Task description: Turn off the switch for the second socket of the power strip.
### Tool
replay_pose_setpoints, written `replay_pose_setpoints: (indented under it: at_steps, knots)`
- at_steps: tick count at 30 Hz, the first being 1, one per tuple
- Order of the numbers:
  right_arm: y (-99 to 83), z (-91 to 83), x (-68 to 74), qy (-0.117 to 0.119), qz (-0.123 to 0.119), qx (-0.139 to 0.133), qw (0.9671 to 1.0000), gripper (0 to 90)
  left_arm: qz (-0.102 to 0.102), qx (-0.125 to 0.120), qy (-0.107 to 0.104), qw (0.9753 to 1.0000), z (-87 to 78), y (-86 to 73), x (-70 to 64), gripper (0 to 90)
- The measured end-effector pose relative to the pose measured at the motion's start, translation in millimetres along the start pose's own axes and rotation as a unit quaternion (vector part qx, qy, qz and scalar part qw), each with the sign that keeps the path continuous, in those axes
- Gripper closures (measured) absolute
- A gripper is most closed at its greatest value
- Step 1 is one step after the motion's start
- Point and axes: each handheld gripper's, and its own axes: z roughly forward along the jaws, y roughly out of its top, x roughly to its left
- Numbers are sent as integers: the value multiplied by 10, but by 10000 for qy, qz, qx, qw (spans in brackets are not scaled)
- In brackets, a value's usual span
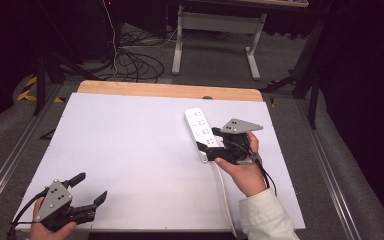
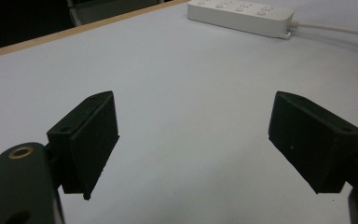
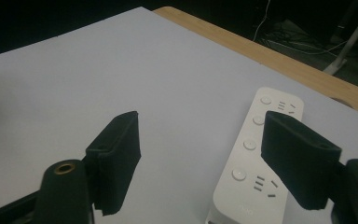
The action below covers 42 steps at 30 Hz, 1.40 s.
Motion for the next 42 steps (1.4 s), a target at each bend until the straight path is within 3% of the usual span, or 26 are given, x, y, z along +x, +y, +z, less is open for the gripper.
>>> replay_pose_setpoints:
  at_steps: [6, 12, 21, 30, 42]
  knots:
    - [-143, -180, 33, 51, 24, -41, 10000, 196, 4, -35, -28, 10000, -3, 4, 2, 156]
    - [-283, -369, 59, 112, 64, -241, 9996, 189, -60, -59, -48, 10000, -2, 3, -5, 152]
    - [-574, -565, 68, 201, 89, -205, 9995, 183, -38, -49, -34, 10000, -3, 4, -7, 153]
    - [-832, -628, 90, 438, 140, -233, 9987, 172, 0, -36, -43, 10000, -9, 6, -7, 157]
    - [-1300, -591, 42, 406, 318, -150, 9986, 170, -24, -40, -83, 10000, -10, 5, -11, 157]
